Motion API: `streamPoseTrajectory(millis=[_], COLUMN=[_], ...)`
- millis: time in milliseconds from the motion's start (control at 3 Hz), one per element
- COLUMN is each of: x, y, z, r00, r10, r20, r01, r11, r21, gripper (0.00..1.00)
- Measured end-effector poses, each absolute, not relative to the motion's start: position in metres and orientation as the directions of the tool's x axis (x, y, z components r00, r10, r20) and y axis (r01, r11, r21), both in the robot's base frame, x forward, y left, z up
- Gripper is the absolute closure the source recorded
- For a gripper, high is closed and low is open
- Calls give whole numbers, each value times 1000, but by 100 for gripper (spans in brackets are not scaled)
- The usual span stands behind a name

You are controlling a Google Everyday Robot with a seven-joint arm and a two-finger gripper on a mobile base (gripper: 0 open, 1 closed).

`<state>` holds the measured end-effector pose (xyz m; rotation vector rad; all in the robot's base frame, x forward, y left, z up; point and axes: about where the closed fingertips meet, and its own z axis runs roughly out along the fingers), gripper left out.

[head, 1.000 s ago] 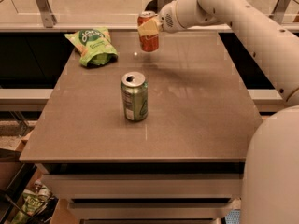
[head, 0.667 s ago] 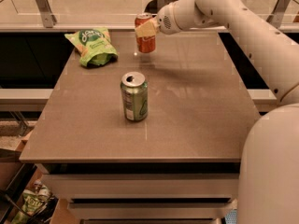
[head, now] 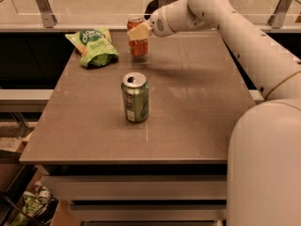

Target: Move coke can near green rice chip bag

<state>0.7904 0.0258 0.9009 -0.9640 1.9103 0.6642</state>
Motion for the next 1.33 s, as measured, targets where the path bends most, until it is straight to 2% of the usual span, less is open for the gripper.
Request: streamPoseTrajectory(millis=[1000, 1333], x=[797, 797], y=[26, 27], z=[877, 877], r00=[-322, -322], r10=[-373, -372], r20=[-870, -870], r01=[-805, -805], r11=[592, 591], r21=[45, 45], gripper=[100, 82])
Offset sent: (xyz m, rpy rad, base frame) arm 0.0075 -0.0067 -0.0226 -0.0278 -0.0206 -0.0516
